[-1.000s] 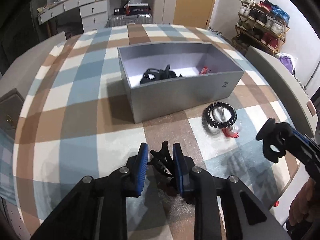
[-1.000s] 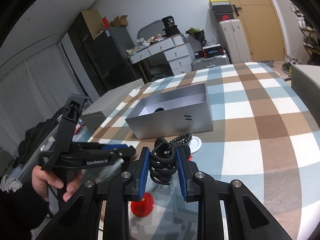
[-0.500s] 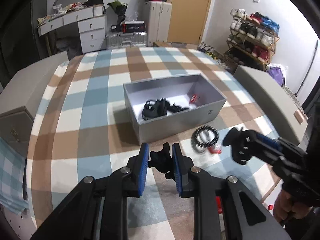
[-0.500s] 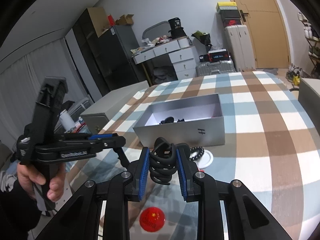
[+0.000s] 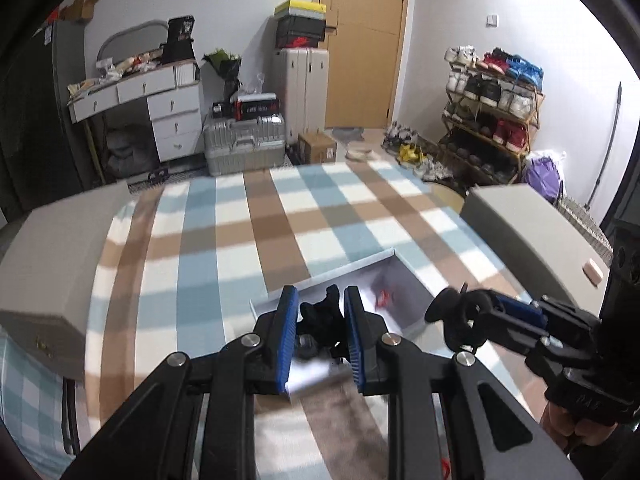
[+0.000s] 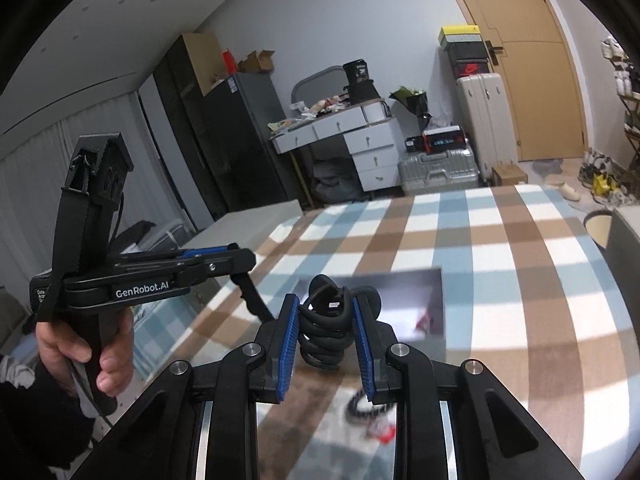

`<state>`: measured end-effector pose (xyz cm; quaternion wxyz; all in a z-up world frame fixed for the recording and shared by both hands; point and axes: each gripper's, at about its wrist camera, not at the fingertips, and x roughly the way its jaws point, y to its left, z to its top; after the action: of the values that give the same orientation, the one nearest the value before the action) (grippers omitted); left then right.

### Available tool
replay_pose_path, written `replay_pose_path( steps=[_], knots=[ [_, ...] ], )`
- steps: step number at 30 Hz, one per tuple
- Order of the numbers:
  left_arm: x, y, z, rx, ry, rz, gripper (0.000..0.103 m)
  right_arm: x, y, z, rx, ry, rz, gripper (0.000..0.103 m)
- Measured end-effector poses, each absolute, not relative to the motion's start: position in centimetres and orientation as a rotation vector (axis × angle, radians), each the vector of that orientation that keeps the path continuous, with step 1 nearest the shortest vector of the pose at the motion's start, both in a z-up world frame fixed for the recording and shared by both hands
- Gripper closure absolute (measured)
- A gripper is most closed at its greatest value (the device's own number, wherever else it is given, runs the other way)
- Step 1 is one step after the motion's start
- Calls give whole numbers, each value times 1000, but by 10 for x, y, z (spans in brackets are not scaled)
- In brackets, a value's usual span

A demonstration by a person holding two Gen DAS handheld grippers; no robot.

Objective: Organize jewelry
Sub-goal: 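Carry the claw clip into the grey box with the left tool while the right drops the scrunchie in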

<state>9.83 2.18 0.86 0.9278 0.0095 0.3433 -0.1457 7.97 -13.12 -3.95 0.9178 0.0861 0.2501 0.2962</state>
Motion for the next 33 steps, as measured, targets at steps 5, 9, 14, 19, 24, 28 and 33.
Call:
replay_pose_path(
  steps=[5, 9, 14, 19, 24, 28, 33],
  knots=[
    [124, 26, 1, -28, 700, -287, 85, 108, -123, -37, 164, 517, 596, 77],
    [137, 28, -18, -78, 748, -300, 85, 129, -116, -51, 148, 558, 575, 77],
    [140, 25, -34, -119, 787, -335, 85, 147, -112, -74, 149, 629, 574, 77],
    [144, 27, -44, -165, 806, -331, 85, 157, -113, -88, 170, 678, 564, 77],
    [142, 23, -50, -189, 822, -357, 85, 157, -111, -91, 163, 688, 567, 76],
    [139, 17, -45, -128, 821, -333, 75, 154, -109, -88, 153, 675, 564, 74],
    [127, 16, -33, -105, 766, -345, 41, 148, -114, -80, 164, 649, 557, 69]
  ],
)
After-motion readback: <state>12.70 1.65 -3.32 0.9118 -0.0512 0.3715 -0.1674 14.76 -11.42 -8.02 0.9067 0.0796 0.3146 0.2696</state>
